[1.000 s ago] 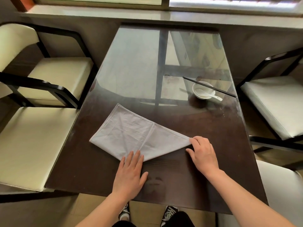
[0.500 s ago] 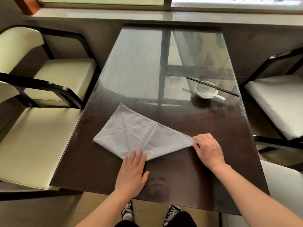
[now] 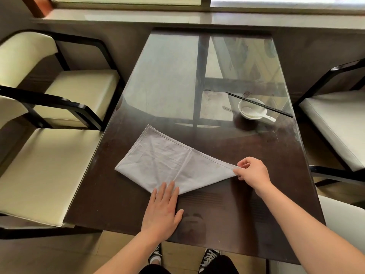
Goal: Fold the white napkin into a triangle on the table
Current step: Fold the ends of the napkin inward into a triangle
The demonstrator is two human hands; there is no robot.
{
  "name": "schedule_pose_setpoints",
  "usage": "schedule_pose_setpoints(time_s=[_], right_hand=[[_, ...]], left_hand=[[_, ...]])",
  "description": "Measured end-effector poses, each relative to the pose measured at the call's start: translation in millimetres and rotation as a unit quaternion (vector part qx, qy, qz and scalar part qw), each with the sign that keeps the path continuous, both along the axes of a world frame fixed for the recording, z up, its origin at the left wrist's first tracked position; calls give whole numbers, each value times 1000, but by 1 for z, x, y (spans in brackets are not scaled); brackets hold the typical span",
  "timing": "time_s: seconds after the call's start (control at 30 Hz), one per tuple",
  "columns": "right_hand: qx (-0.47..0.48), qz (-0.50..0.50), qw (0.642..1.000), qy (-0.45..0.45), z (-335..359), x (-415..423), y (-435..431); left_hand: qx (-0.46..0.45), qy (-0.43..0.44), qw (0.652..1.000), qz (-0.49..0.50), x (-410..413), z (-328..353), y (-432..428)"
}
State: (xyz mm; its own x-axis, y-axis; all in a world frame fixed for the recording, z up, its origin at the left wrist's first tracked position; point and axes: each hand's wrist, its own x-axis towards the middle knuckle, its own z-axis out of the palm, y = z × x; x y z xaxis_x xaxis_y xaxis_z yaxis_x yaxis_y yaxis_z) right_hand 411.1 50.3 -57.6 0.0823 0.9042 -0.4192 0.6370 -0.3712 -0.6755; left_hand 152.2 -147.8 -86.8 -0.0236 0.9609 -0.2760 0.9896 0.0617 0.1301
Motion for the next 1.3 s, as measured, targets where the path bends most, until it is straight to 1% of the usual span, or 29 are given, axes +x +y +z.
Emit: schedule_pose_setpoints(time_s=[0.13, 0.23, 0.27, 0.33, 0.43, 0.53, 0.6, 0.63, 0.73, 0.8, 0.87, 0.97, 1.07, 1.13, 1.23, 1.3], right_hand=[[40, 2, 999, -22, 0, -3, 17], [78, -2, 996, -42, 2, -9, 38], [84, -16, 996, -33, 2, -11, 44], [77, -57, 995, 13, 0, -16, 48], [38, -118, 987, 104, -5, -20, 40], [8, -199, 950, 239, -7, -25, 23], [-3, -226, 932, 284, -10, -29, 12], [-7, -223, 931, 289, -12, -31, 8], [-1, -202, 947, 250, -16, -38, 7], [18, -195, 962, 193, -17, -40, 16], [39, -179, 974, 132, -19, -41, 29], [64, -149, 983, 84, -18, -45, 50], [81, -132, 985, 78, -14, -53, 70], [83, -133, 983, 93, -12, -58, 79], [59, -159, 975, 146, -12, -67, 74], [35, -157, 974, 158, -14, -70, 61]], left_hand=[[-6, -11, 1000, 1, 5, 5, -1], [0, -24, 999, -22, 12, 7, -2], [1, -28, 999, -32, 13, 8, -3], [3, -33, 999, -42, 12, 8, -4], [16, -33, 999, -15, -3, 8, 0], [22, -32, 999, 36, -31, 8, 8], [17, -28, 996, 78, -51, 8, 15], [13, -20, 995, 101, -61, 9, 19], [22, 13, 984, 179, -85, 15, 33], [45, 42, 974, 217, -95, 20, 40], [47, 63, 965, 251, -99, 25, 45], [30, 22, 948, 317, -101, 27, 49], [29, -3, 944, 328, -97, 27, 47], [29, -13, 944, 327, -93, 28, 44], [33, -36, 946, 320, -89, 25, 34], [34, -47, 945, 321, -86, 23, 27]])
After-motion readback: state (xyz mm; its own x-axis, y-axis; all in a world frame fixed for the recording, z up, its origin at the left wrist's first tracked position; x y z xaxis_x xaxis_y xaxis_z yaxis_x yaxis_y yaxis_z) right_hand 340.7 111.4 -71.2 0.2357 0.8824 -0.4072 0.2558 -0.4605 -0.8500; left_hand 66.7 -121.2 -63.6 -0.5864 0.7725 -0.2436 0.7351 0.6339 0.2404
